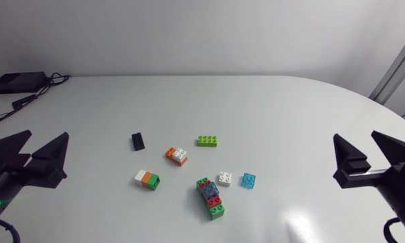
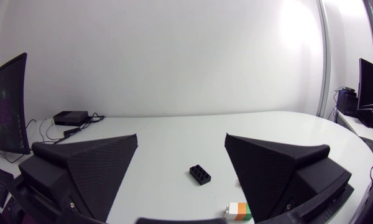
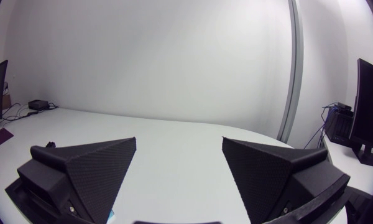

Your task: Separate the duplo bricks

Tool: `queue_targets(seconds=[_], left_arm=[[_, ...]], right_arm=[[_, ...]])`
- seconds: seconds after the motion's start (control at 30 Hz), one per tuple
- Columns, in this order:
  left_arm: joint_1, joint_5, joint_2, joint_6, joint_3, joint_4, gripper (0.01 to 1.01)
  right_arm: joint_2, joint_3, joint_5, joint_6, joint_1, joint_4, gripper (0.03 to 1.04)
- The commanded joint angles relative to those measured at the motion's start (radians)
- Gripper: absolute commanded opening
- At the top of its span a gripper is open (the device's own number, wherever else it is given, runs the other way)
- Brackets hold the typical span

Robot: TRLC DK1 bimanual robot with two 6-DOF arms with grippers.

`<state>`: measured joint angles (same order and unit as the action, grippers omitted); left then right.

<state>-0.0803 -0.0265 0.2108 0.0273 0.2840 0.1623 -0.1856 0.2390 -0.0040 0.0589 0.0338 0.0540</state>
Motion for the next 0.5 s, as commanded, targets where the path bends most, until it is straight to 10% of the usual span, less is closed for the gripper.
queue_targets(seconds=[0.0, 0.47], left_arm=[[-0.030, 0.000, 0.091, -0.024, 0.070, 0.009, 0.980], [-0.134, 0.020, 0.578, -0.038, 0.342, 0.152, 0.954]], right_arm=[[-0.087, 0.063, -0.004, -0.025, 0.025, 0.015, 1.00], [-0.495, 0.256, 0.108, -0.071, 0.253, 0.050, 1.00]])
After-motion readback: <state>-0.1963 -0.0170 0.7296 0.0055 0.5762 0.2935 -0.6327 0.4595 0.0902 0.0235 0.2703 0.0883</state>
